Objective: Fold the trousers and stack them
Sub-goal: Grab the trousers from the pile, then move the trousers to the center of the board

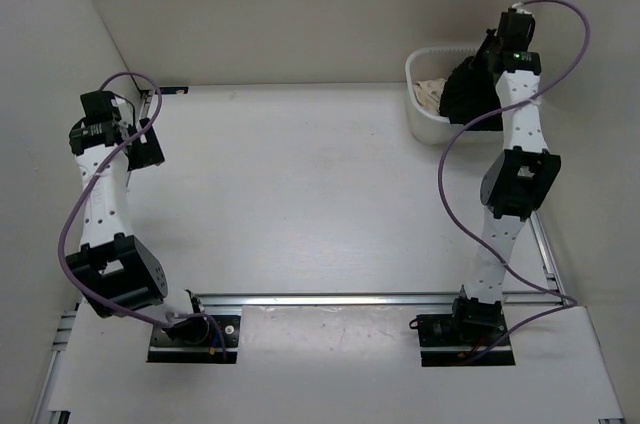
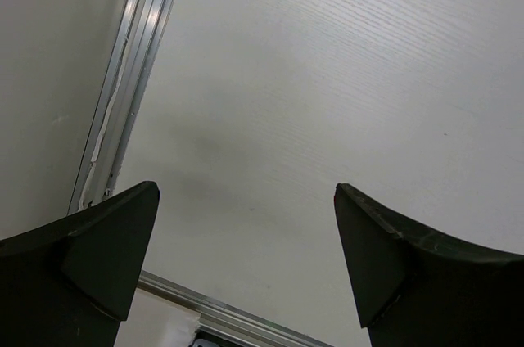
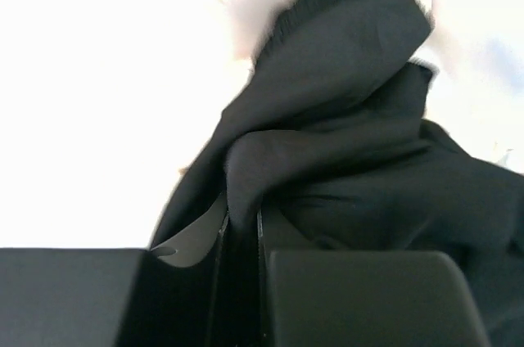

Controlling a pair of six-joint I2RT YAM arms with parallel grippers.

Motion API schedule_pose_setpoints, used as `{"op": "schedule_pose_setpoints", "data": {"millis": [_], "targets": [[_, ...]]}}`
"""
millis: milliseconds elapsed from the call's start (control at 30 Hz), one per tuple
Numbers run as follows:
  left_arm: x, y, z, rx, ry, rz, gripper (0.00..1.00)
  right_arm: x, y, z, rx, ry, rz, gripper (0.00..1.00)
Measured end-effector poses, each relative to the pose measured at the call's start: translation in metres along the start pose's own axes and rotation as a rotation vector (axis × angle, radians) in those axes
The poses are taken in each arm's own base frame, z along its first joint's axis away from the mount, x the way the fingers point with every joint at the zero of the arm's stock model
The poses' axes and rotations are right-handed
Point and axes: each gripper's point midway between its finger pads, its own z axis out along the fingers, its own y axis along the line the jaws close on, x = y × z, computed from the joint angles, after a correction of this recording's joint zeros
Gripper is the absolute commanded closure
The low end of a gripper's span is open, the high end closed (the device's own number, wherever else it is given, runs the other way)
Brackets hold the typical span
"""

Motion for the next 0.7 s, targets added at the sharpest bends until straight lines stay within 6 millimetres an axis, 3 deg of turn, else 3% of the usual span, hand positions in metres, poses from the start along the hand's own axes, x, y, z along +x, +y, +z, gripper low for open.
{"op": "schedule_pose_setpoints", "data": {"millis": [67,133,167,200,267,367,433,467,500,567,633,700], "targets": [[-0.002,0.001,-0.011,0.000,-0.032,-0.003,0.00,-0.022,0.014,-0.033,-0.047,-0.045,-0.002,1.00],[-0.002,0.002,-0.020,0.001,-0.056,-0.005,0.00,-0.047,0.038,-0.085,-0.125,-0.107,-0.012,1.00],[0.000,0.002,-0.024,0.003,-0.066,-0.006,0.00,-0.066,0.068,-0.132,-0.211,-0.173,-0.029,1.00],[0.001,0.002,-0.028,0.004,-0.071,-0.007,0.00,-0.073,0.080,-0.150,-0.248,-0.200,-0.038,1.00],[0.003,0.001,-0.034,0.012,-0.086,-0.008,0.00,-0.093,0.146,-0.242,-0.449,-0.331,-0.083,1.00],[0.003,-0.002,-0.037,0.029,-0.094,-0.008,0.00,-0.090,0.234,-0.378,-0.784,-0.491,-0.136,1.00],[0.003,-0.003,-0.038,0.038,-0.097,-0.007,0.00,-0.077,0.267,-0.457,-0.993,-0.553,-0.145,1.00],[0.003,-0.004,-0.038,0.042,-0.097,-0.007,0.00,-0.073,0.274,-0.480,-1.053,-0.571,-0.135,1.00],[0.003,-0.005,-0.039,0.047,-0.099,-0.007,0.00,-0.071,0.277,-0.496,-1.089,-0.587,-0.117,1.00],[0.002,-0.005,-0.040,0.051,-0.104,-0.007,0.00,-0.068,0.283,-0.502,-1.112,-0.585,-0.072,1.00],[0.002,-0.005,-0.042,0.050,-0.110,-0.008,0.00,-0.051,0.298,-0.476,-1.086,-0.504,-0.026,0.97],[0.002,-0.004,-0.044,0.047,-0.116,-0.008,0.00,-0.019,0.318,-0.428,-1.023,-0.367,0.004,0.74]]}}
